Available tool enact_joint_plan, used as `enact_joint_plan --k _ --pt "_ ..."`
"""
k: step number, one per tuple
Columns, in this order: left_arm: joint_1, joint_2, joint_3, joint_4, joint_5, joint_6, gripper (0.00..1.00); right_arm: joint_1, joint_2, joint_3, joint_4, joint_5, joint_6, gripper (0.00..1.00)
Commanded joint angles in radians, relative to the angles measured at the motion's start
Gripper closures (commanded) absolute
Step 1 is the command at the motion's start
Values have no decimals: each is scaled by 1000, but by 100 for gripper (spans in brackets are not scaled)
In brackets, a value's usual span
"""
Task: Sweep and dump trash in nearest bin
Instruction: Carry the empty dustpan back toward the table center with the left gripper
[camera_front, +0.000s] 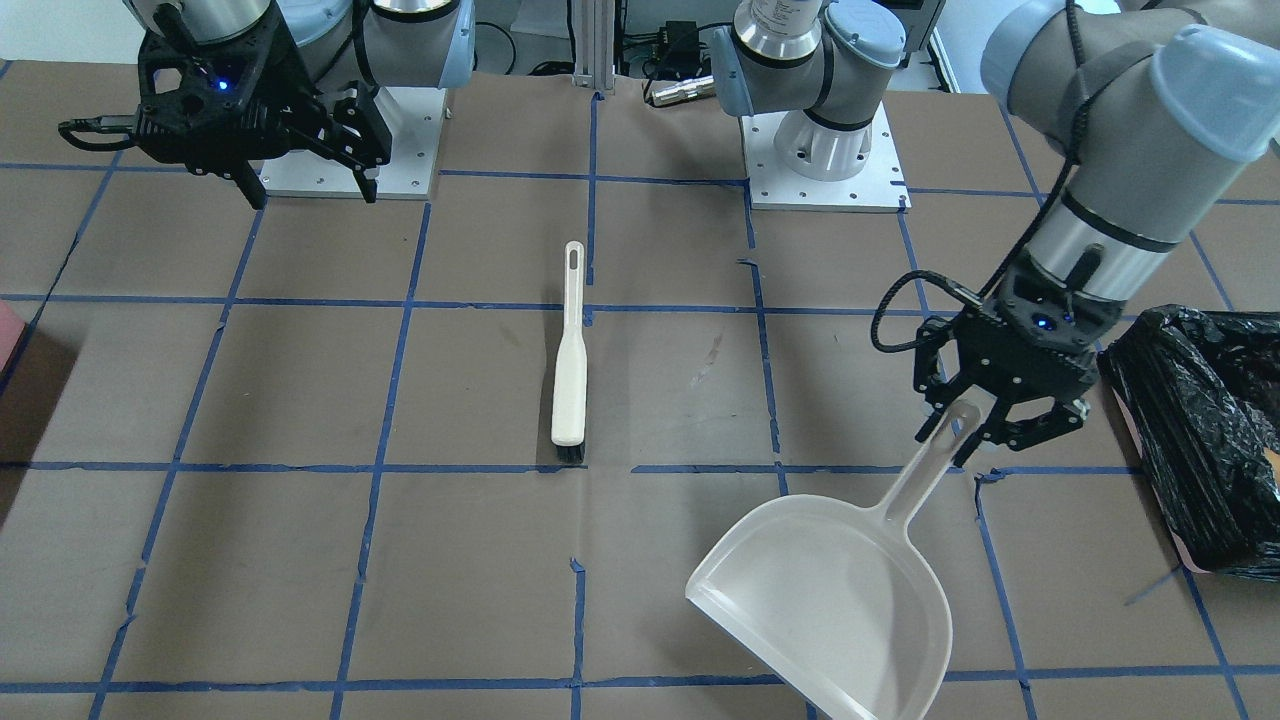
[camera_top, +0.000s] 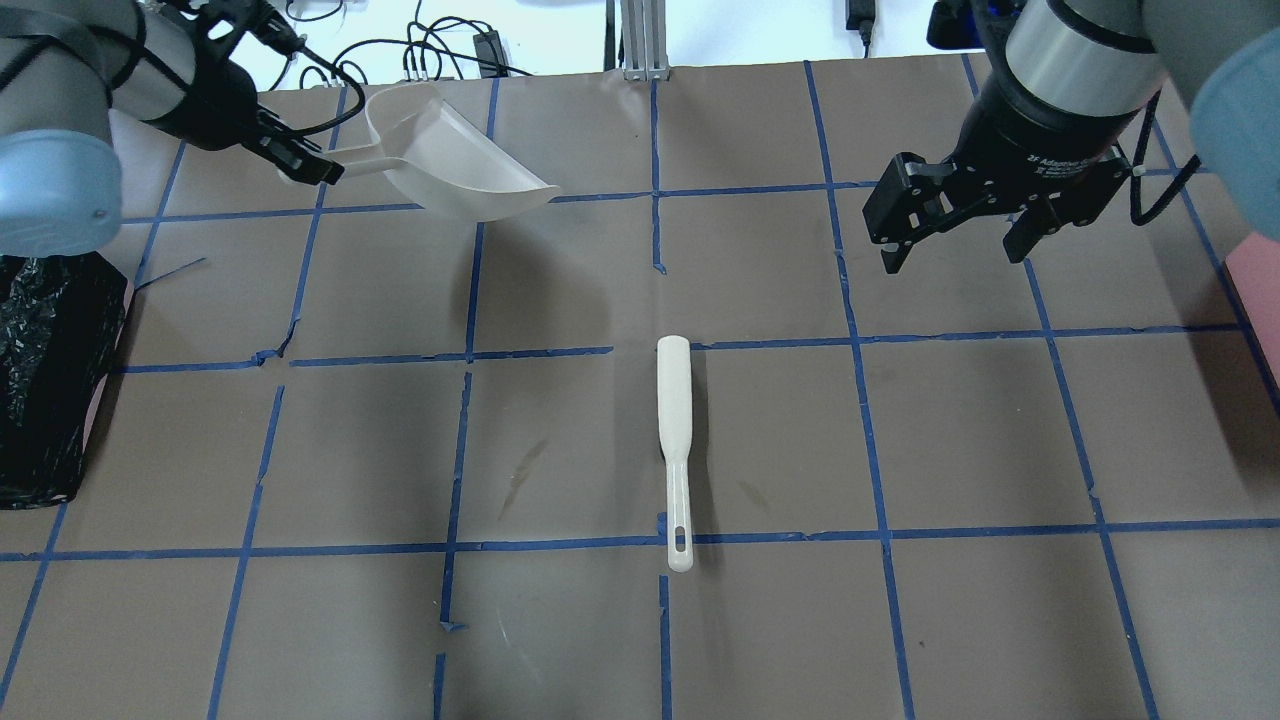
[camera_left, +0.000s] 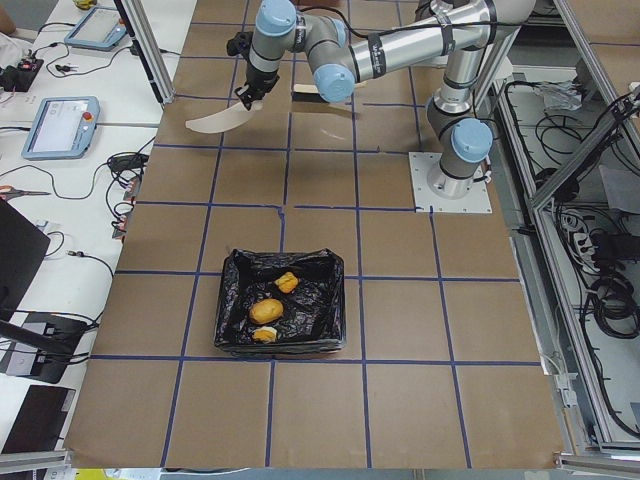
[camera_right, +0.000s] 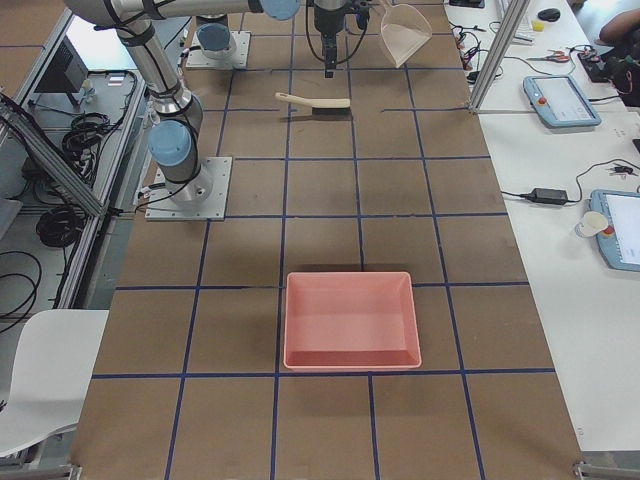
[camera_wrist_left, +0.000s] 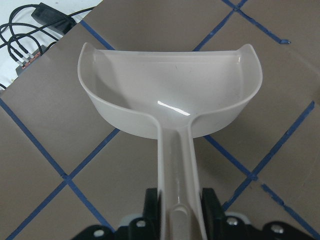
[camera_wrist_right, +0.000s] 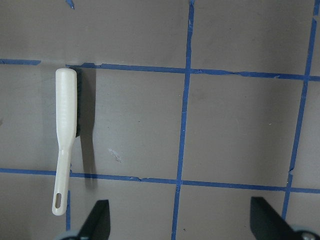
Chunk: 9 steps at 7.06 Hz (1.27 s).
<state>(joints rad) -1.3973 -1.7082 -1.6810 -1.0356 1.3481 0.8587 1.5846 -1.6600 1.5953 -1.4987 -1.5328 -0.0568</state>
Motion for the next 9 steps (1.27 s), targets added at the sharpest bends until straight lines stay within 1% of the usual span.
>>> enact_joint_plan --k 1,3,4,5,6,7,8,9 --pt "-116 -14 -11 20 42 -221 96 2 -1 -2 0 0 0 0" --pt "-207 -53 -9 37 57 -405 96 0 0 0 0 0 0 0" --pt "-247 -76 -2 73 75 -494 96 0 0 -2 0 0 0 0" --pt "-294 -97 6 87 126 -530 96 0 0 -2 -2 2 0 0" --pt "-342 -122 -3 189 149 -625 96 2 -1 -3 -2 2 2 0" --pt "-376 -155 -3 259 152 -674 96 2 -1 -3 -2 2 2 0" --pt "-411 -181 -5 325 187 -749 96 2 -3 -3 0 2 2 0" --pt "-452 -198 1 336 247 -791 96 2 -1 -2 -2 2 2 0"
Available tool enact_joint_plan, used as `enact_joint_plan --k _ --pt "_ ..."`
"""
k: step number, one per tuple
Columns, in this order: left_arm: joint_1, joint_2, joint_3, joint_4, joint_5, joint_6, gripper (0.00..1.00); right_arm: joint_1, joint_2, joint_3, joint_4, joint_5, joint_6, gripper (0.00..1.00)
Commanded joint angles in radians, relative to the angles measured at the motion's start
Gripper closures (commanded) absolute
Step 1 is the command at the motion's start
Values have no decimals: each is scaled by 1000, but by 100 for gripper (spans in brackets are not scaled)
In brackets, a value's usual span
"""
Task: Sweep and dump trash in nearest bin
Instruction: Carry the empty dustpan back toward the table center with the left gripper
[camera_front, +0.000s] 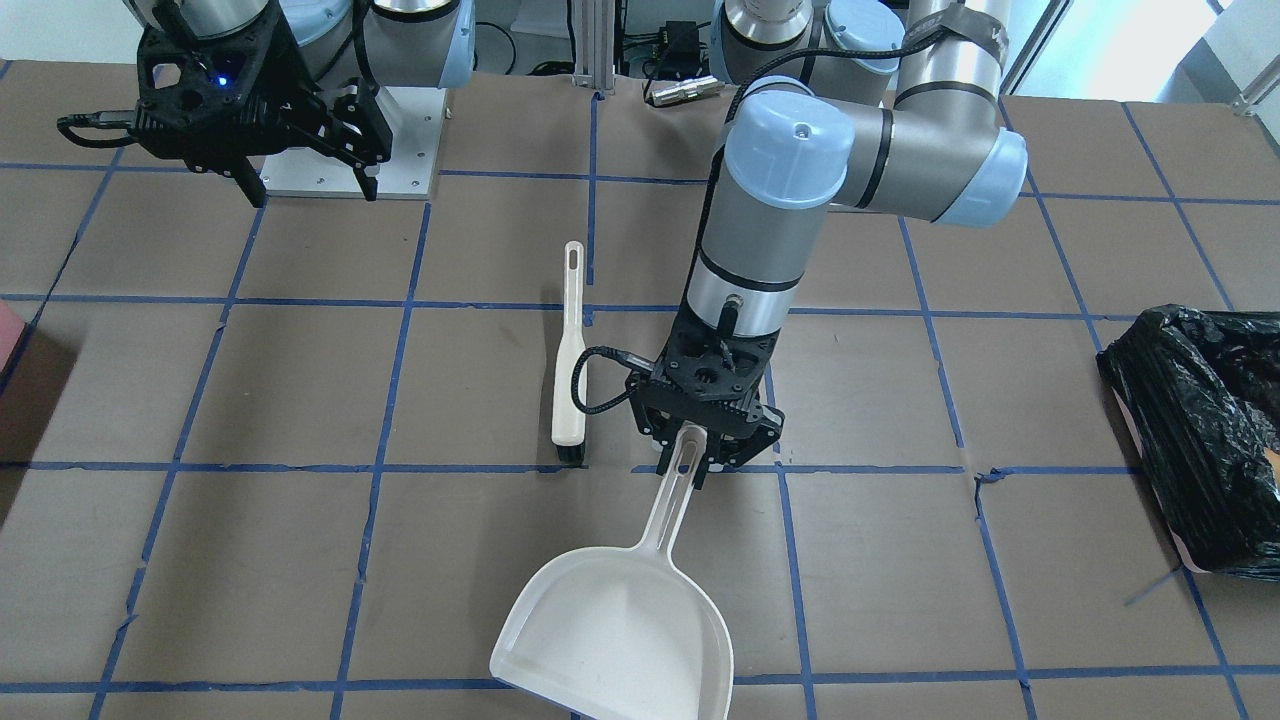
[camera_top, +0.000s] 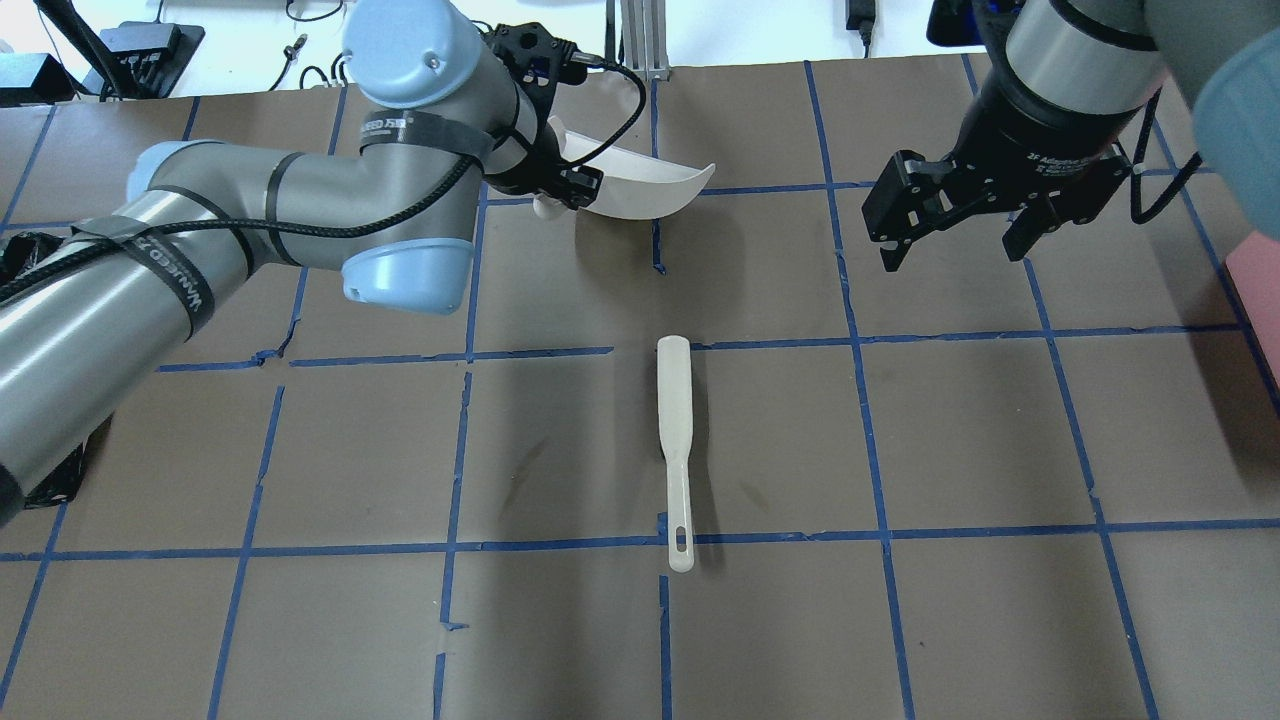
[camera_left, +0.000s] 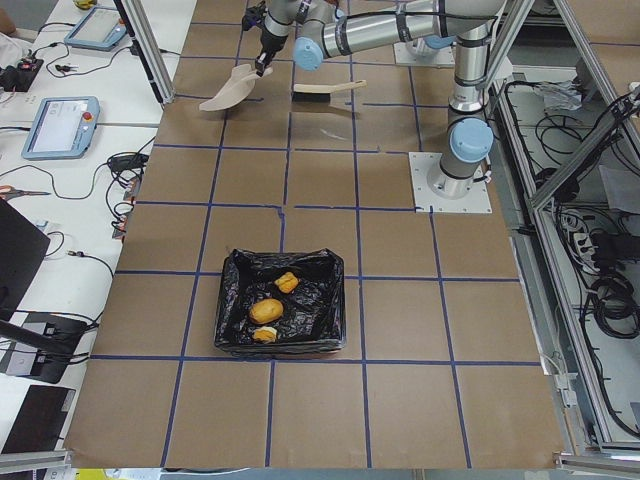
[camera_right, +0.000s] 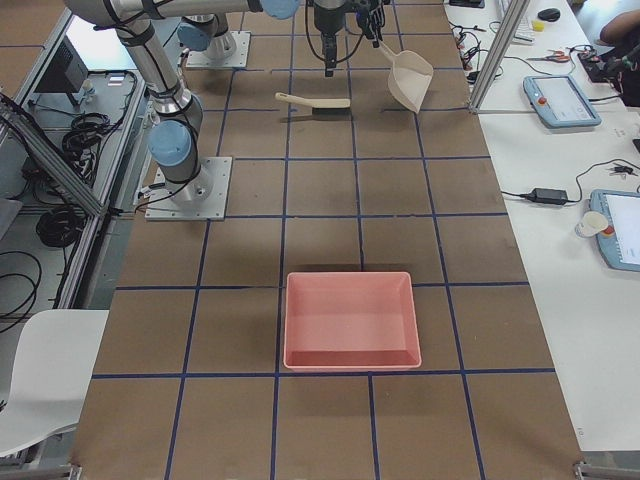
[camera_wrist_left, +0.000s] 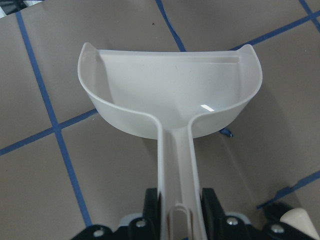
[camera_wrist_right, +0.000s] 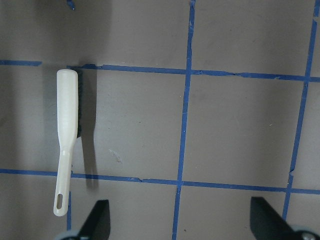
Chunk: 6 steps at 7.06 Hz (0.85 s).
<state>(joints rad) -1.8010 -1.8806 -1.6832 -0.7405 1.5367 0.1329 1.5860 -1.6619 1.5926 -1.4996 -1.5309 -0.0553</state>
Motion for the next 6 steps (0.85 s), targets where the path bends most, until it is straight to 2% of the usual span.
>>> enact_joint_plan --k 1,4,6 --pt "-70 -49 -3 85 110 -103 96 0 -1 0 -1 2 0 0" --pt "-130 -81 -6 112 118 -235 96 0 -1 1 -1 2 0 0" --pt "-150 -103 -12 141 115 -237 96 0 -1 0 -1 2 0 0"
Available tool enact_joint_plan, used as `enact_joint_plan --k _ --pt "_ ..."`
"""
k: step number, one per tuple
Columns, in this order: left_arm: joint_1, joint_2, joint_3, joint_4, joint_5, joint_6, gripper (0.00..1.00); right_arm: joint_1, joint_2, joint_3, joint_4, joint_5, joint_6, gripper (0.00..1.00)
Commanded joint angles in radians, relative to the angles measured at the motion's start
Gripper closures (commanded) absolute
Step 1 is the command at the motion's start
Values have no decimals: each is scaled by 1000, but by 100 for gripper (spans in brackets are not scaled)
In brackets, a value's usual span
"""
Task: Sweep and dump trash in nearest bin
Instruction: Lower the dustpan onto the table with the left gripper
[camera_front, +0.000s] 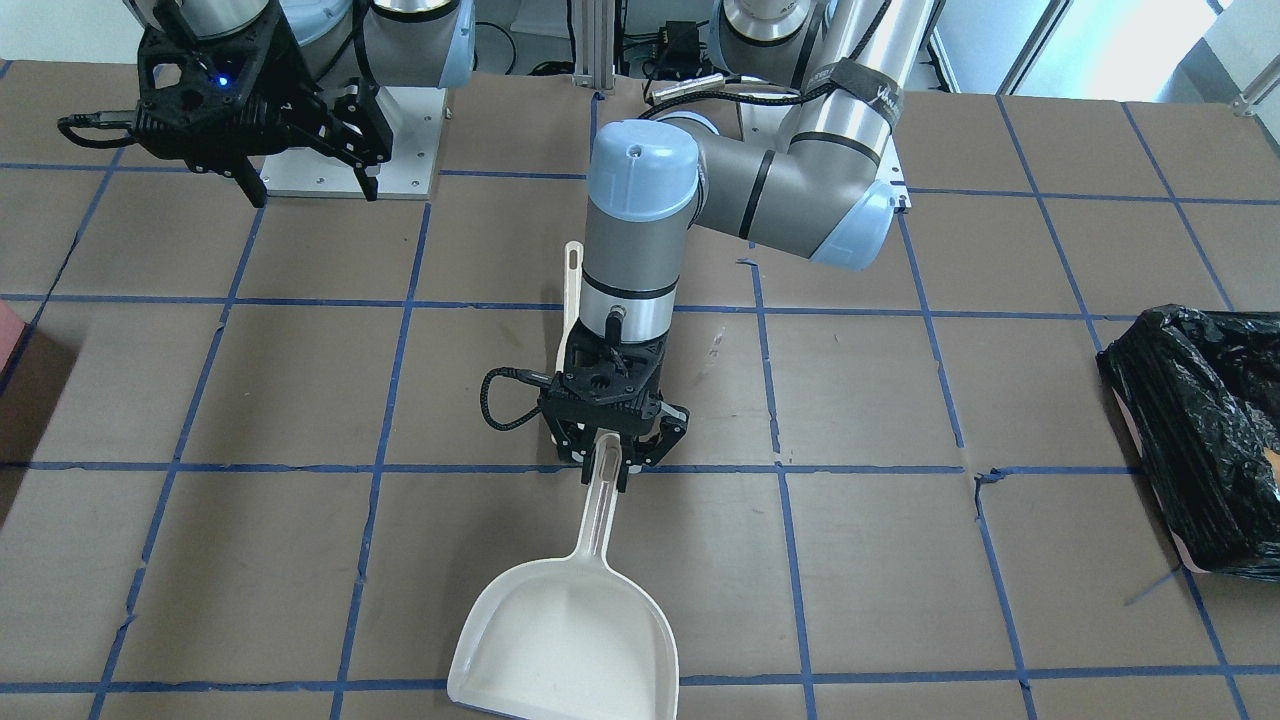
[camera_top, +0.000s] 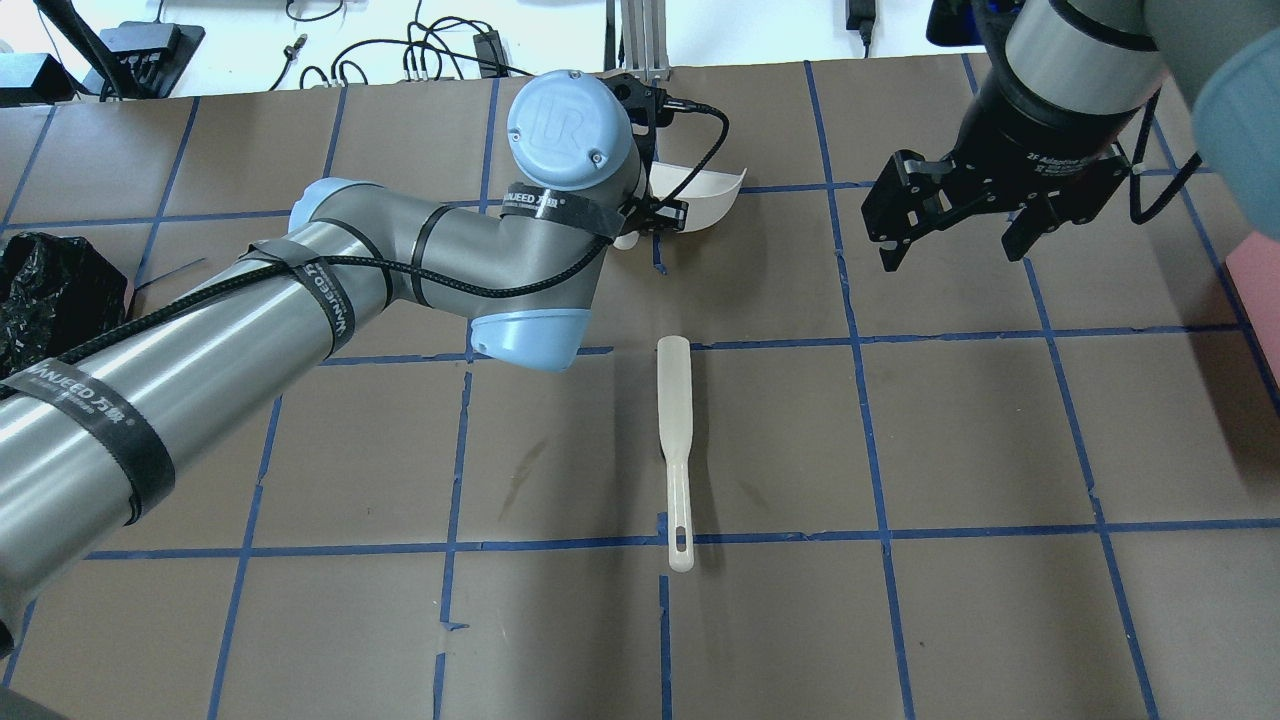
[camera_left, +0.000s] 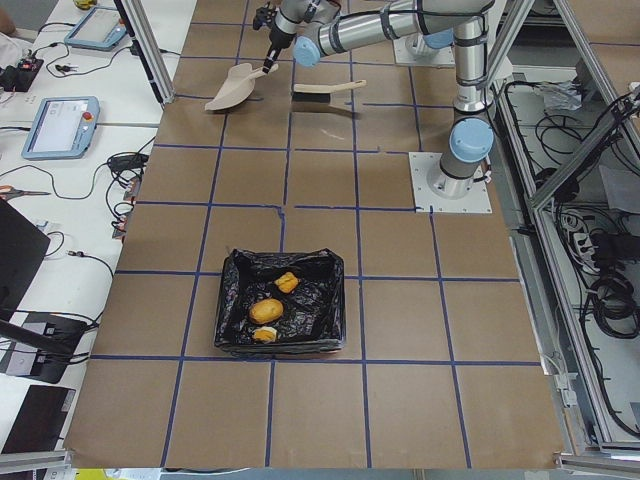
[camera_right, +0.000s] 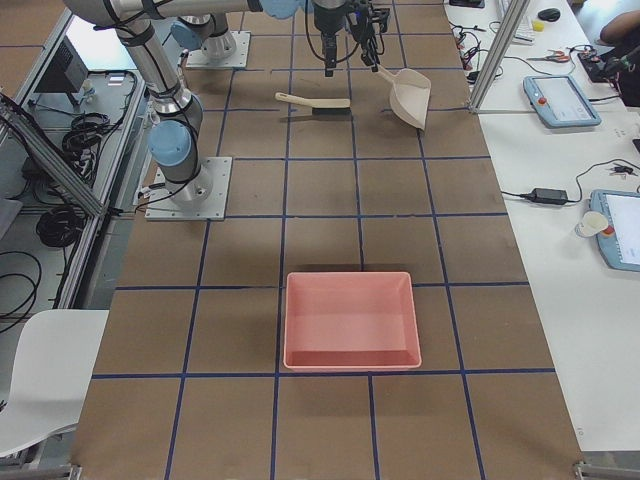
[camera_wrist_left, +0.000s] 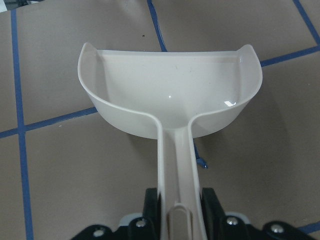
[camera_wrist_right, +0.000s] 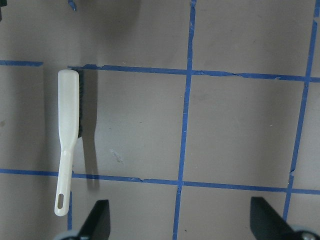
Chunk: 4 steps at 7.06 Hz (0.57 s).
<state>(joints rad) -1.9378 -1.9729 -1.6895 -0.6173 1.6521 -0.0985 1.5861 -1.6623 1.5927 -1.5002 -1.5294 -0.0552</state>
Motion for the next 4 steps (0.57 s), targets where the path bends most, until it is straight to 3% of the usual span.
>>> enact_joint_plan --k 1,4 --pt "-19 -9 -31 49 -1 -7 96 0 -1 0 0 0 0 0" --pt "-30 2 -87 117 -3 -26 96 0 -1 0 0 0 0 0"
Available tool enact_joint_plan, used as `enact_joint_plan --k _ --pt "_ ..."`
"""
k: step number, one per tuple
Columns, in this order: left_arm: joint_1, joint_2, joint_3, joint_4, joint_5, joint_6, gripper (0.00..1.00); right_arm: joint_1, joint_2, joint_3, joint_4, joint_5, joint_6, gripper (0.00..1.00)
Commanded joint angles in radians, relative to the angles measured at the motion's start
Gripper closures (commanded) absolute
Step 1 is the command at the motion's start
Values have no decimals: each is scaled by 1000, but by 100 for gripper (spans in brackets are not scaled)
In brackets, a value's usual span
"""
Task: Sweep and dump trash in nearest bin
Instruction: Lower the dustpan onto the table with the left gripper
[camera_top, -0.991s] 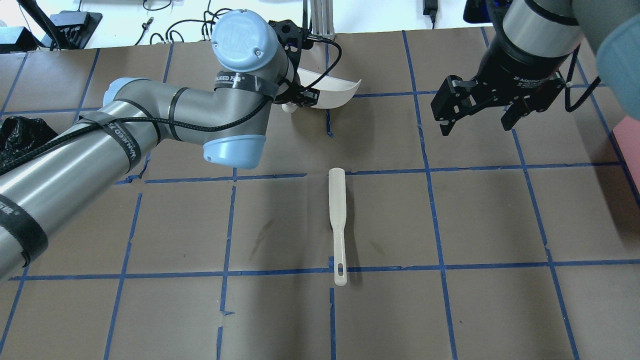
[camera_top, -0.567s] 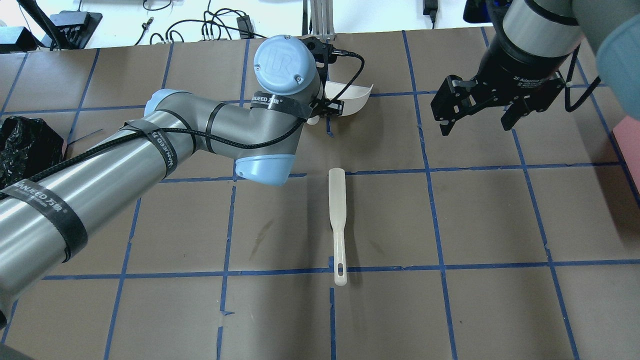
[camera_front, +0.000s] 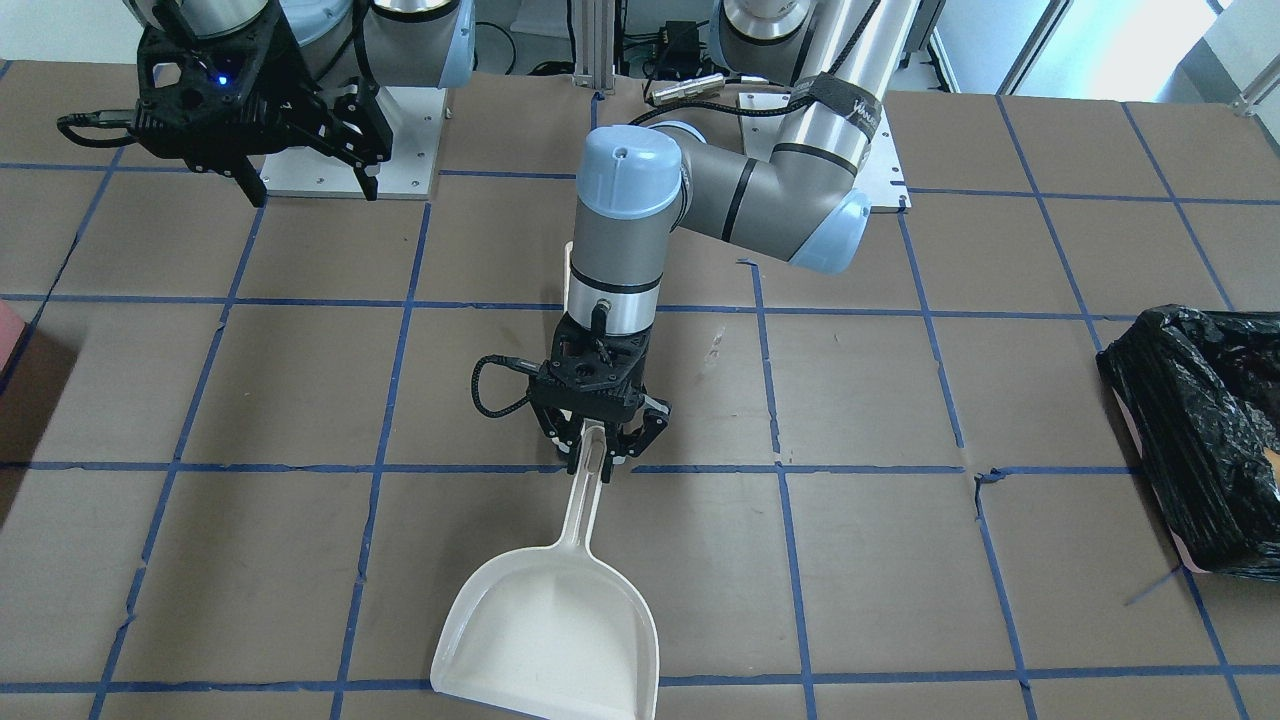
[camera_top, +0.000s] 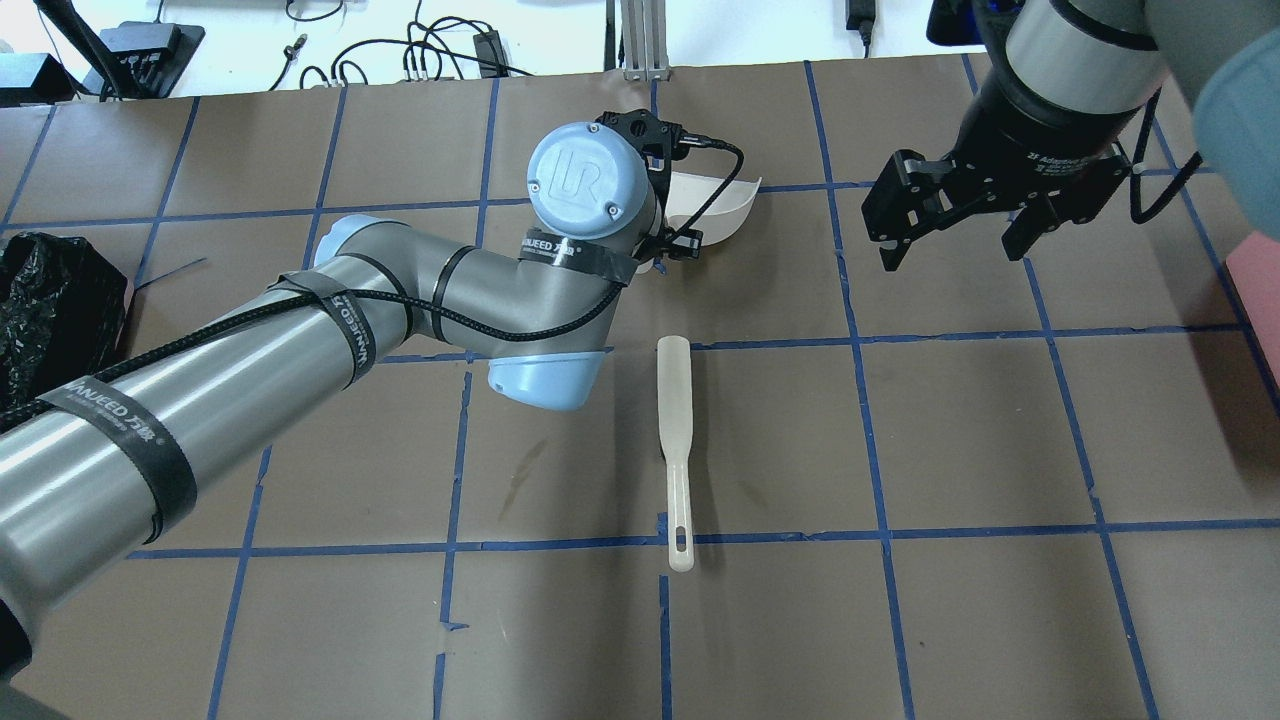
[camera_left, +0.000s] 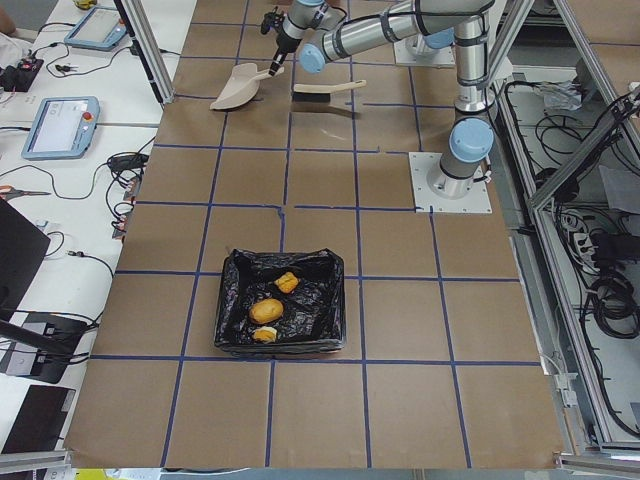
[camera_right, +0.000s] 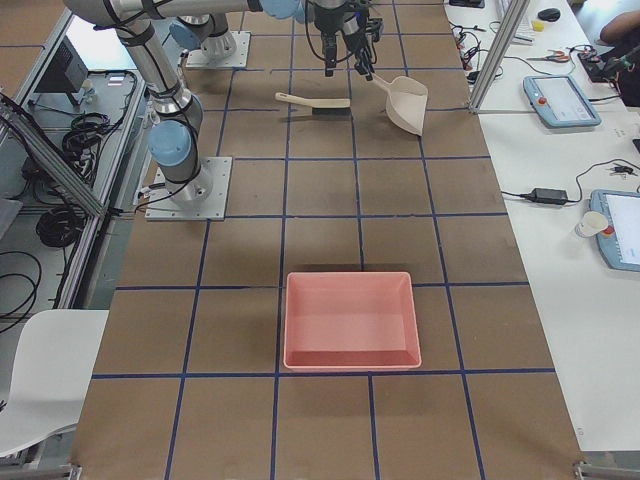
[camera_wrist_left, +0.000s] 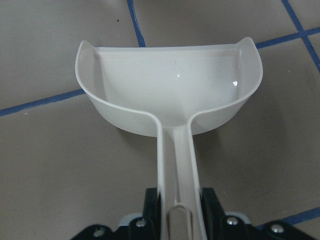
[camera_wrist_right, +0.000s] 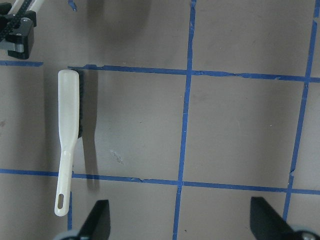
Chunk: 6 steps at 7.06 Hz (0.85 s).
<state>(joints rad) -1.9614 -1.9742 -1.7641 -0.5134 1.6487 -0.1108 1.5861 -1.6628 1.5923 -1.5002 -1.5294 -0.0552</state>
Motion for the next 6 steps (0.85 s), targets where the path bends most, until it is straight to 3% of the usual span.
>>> enact_joint_plan --k 1,5,6 --pt "-26 6 -14 10 5 -26 96 0 0 -2 0 2 0 0" --pt "-39 34 -70 1 13 -14 95 0 0 -2 0 0 0 0" --pt "-40 37 -90 9 55 -13 95 0 0 -2 0 0 0 0"
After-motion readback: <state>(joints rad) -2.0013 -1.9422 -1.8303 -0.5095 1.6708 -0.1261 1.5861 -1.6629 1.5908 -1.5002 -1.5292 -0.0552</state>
